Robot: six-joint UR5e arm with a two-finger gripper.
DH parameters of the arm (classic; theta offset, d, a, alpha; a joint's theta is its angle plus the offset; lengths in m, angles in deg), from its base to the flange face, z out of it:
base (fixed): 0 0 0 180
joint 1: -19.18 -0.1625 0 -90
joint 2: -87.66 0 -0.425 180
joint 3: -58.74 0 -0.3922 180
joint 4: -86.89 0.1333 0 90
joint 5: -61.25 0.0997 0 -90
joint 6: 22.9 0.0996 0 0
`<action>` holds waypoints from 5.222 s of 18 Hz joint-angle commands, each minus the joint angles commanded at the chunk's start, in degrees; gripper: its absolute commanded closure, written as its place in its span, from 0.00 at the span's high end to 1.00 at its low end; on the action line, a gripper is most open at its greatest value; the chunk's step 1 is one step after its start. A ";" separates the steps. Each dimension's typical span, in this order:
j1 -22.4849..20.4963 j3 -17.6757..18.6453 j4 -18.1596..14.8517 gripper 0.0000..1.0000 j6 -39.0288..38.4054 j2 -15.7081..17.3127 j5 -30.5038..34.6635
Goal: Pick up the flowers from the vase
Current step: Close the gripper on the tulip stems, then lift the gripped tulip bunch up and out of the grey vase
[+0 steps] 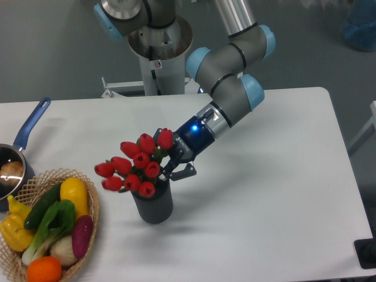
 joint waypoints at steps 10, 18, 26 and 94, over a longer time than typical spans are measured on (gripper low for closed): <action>-1.14 0.00 0.09 0.42 0.00 0.00 -5.35; -2.11 0.26 0.00 0.42 -0.70 1.05 -10.01; -2.29 1.05 0.00 0.42 -0.62 1.93 -14.32; -15.38 -5.89 -0.26 0.42 -16.70 6.94 -24.87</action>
